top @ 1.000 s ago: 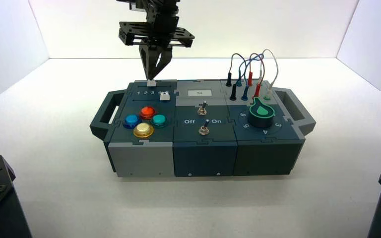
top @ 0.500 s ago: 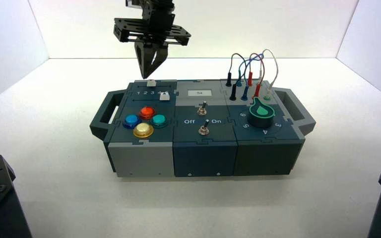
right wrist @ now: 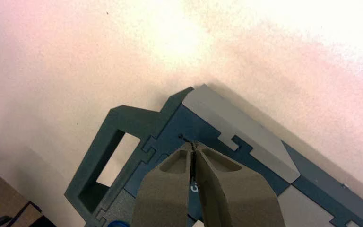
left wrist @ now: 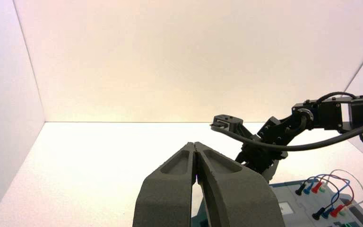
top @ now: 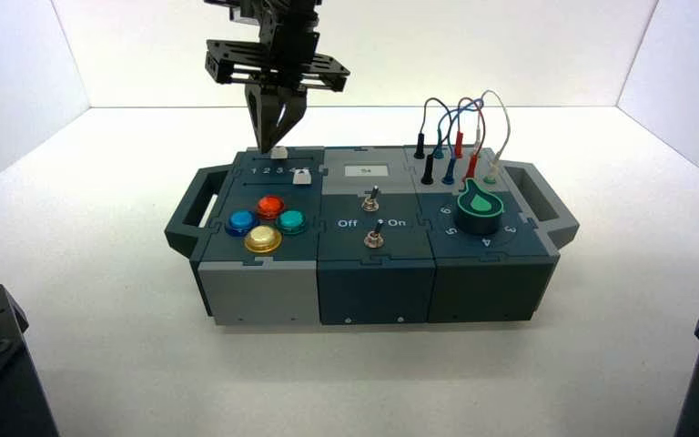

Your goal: Move the top slider to position 5.

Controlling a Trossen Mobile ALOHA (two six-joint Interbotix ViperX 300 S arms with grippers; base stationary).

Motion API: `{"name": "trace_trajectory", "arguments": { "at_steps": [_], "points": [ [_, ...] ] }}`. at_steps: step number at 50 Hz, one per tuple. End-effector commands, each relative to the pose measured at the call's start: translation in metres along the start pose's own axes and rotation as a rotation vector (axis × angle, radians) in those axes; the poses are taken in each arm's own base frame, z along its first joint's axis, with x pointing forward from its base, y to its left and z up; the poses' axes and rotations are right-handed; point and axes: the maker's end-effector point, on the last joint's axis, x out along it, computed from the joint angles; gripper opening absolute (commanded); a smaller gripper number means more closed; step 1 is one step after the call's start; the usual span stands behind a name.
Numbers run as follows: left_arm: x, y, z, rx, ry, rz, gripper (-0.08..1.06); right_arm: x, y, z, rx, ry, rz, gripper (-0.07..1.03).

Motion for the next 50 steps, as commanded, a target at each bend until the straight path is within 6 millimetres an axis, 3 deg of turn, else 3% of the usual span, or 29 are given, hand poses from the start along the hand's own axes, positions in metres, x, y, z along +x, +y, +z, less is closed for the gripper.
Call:
{"name": "trace_trajectory", "arguments": {
  "at_steps": [1,50],
  "points": [
    [-0.001,0.0,0.007,0.003,-0.014,0.002,-0.03,-0.014,0.008,0.005,-0.002,-0.034,0.012,-0.02],
    [-0.001,0.0,0.008,0.003,-0.017,0.001,-0.03,-0.009,-0.009,-0.002,0.007,-0.015,-0.016,-0.02]
  ]
}}
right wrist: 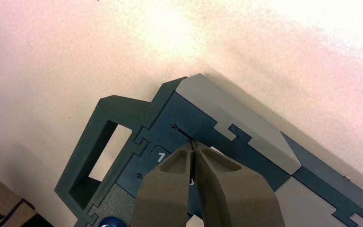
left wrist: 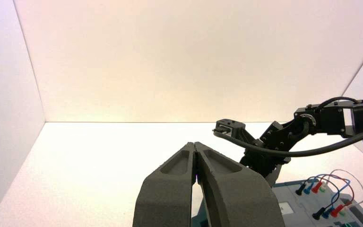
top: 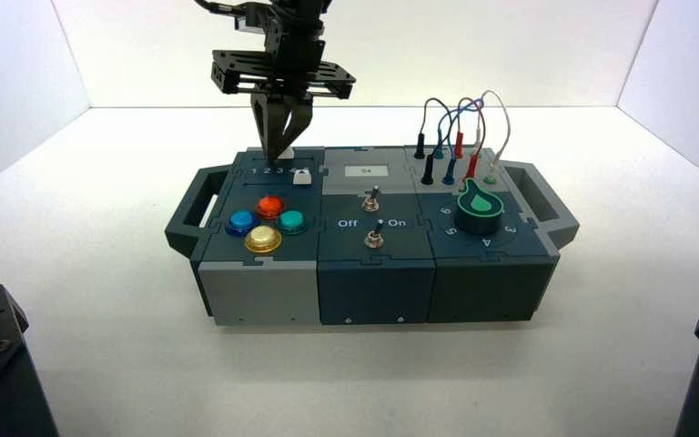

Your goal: Move the top slider to position 5.

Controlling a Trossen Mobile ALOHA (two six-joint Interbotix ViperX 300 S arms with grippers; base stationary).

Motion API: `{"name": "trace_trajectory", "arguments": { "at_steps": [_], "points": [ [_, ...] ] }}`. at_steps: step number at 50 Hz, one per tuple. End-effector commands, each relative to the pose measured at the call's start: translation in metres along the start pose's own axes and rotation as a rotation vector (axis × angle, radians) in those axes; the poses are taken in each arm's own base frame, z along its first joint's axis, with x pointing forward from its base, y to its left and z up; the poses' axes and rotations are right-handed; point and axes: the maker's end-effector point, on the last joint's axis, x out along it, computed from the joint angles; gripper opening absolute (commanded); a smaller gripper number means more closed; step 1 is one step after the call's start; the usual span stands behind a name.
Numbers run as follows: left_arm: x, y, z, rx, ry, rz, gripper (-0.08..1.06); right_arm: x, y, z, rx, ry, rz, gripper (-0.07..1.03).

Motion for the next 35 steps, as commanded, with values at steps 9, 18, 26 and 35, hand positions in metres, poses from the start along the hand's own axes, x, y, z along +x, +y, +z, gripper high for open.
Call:
{"name": "trace_trajectory", "arguments": {
  "at_steps": [9,18,26,35],
  "points": [
    [-0.001,0.0,0.008,0.004,-0.016,0.003,-0.03,-0.019,-0.006,0.008,0.012,-0.039,-0.003,-0.02],
    [-0.001,-0.001,0.008,0.002,-0.017,0.001,-0.03,-0.02,-0.009,0.005,0.014,-0.035,-0.008,-0.02],
    [-0.001,0.0,0.008,0.003,-0.017,0.003,-0.03,-0.021,-0.016,0.004,0.022,-0.034,-0.016,-0.02],
    [-0.001,0.0,0.008,0.005,-0.015,0.001,-0.03,-0.022,-0.024,0.003,0.038,-0.031,-0.021,-0.02]
  ]
}}
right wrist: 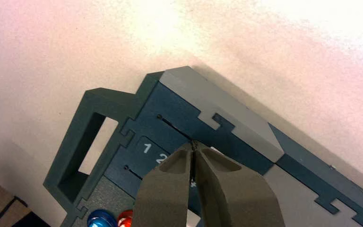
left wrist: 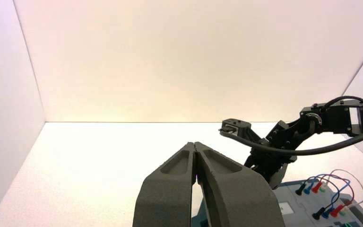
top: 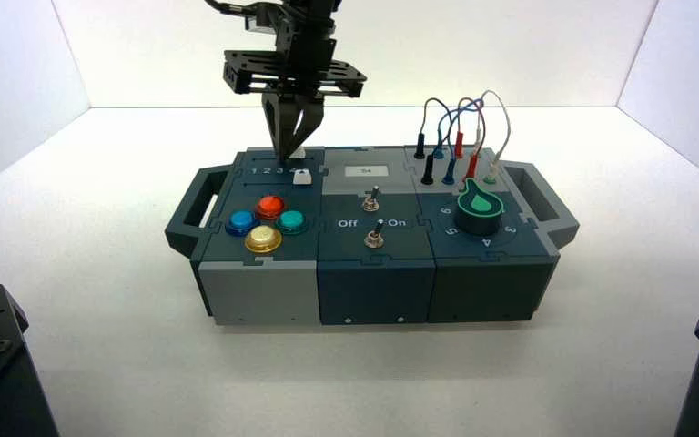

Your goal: Move the top slider to position 5.

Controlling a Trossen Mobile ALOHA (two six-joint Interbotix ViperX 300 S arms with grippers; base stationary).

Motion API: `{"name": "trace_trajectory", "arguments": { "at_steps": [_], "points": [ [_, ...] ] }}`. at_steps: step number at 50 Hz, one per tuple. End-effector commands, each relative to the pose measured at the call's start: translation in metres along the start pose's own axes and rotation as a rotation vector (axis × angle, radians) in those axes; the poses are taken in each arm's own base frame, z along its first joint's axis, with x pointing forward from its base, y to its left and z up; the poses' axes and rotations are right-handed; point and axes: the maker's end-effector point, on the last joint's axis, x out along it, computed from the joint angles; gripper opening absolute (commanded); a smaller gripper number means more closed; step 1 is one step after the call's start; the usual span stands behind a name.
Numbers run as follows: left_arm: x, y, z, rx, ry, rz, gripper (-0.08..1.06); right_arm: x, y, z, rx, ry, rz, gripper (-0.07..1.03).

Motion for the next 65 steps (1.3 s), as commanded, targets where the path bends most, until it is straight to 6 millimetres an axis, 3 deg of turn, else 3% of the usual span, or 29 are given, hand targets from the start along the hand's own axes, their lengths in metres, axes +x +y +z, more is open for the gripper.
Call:
{"name": "trace_trajectory", "arguments": {
  "at_steps": [1,33,45,58,65],
  "points": [
    [-0.001,0.0,0.008,0.004,-0.019,0.002,-0.03,-0.017,-0.011,0.009,0.021,-0.04,-0.005,-0.02],
    [-0.001,0.0,0.008,0.006,-0.019,0.003,-0.03,-0.021,-0.027,0.006,0.032,-0.056,-0.026,-0.02],
    [-0.001,0.0,0.009,0.008,-0.019,0.005,-0.03,-0.052,-0.011,0.027,0.001,-0.152,-0.002,-0.02],
    [-0.001,0.0,0.007,0.012,-0.013,0.007,-0.03,-0.087,0.026,0.017,-0.078,-0.206,0.031,-0.02],
    [0.0,0.001,0.006,0.012,-0.008,0.008,-0.03,-0.082,0.024,0.004,-0.077,-0.174,0.027,-0.02]
  ]
}}
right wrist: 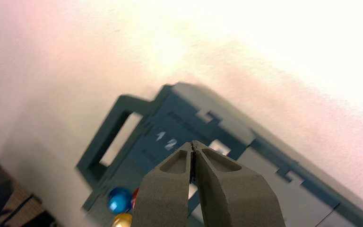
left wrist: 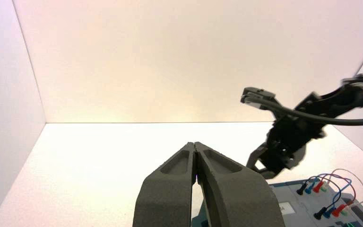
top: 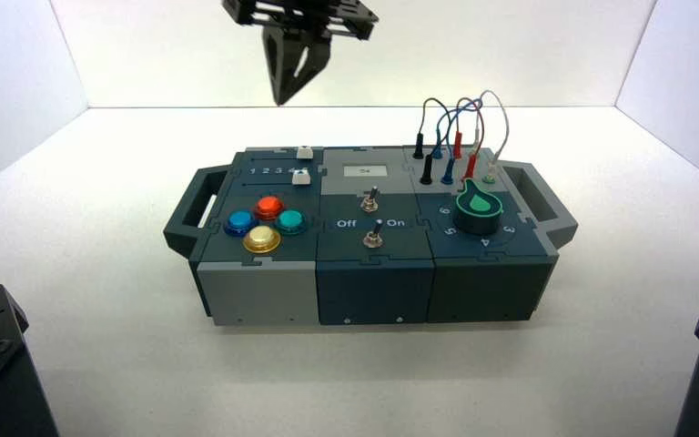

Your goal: Move the top slider to position 5.

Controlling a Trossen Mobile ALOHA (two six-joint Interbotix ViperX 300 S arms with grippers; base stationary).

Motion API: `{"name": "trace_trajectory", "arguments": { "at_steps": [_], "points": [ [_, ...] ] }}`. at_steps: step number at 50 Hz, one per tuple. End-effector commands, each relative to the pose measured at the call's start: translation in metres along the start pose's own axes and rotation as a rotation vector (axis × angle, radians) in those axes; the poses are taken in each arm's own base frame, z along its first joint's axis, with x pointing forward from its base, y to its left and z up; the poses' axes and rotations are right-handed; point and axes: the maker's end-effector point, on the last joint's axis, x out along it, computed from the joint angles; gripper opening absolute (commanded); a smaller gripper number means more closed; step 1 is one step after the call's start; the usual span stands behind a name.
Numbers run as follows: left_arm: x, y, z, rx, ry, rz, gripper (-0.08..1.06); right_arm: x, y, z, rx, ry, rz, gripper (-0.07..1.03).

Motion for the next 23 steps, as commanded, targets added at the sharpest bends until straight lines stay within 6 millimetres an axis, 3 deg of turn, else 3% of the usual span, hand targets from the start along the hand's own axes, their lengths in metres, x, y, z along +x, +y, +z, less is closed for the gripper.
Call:
{"name": "trace_trajectory", "arguments": {
  "at_steps": [1,12,23],
  "points": [
    [0.001,0.0,0.005,0.005,-0.004,0.005,-0.03,-0.015,0.005,0.0,-0.009,-0.022,0.01,-0.02],
    [0.001,0.001,0.004,0.004,0.001,0.007,-0.03,-0.004,0.003,-0.033,0.013,0.044,0.012,-0.02],
    [0.001,0.001,0.005,0.004,-0.002,0.007,-0.03,-0.009,0.001,-0.035,0.007,0.024,0.008,-0.02]
  ]
}}
